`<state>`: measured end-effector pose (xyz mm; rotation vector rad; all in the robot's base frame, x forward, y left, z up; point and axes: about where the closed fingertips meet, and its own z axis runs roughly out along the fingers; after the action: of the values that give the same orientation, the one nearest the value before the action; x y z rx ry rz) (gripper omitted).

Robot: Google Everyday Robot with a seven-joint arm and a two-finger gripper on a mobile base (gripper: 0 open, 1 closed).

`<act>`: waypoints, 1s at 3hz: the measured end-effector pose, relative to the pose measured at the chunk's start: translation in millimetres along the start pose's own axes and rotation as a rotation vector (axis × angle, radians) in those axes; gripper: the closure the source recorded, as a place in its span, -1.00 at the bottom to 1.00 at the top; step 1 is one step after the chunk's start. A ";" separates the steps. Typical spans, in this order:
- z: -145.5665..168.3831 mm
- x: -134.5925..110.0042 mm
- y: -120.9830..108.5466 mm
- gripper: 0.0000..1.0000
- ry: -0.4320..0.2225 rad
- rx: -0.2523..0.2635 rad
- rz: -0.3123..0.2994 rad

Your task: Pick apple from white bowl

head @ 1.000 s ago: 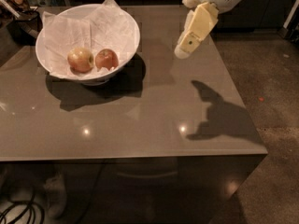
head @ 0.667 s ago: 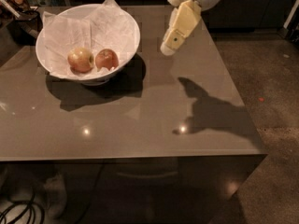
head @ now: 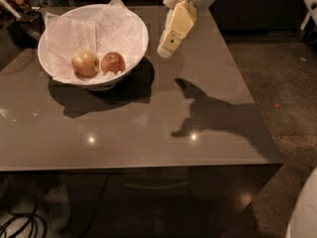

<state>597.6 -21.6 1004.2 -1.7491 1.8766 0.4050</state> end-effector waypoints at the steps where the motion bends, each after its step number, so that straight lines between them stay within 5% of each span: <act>1: 11.1 -6.2 -2.8 -1.00 -0.040 0.002 0.002; 3: 50.4 -30.9 -26.1 -1.00 -0.085 -0.027 0.006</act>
Offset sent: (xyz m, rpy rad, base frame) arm 0.0401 0.0584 -0.0181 0.1129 0.0102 0.0199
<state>632.7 28.9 984.6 -1.7168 1.8250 0.5011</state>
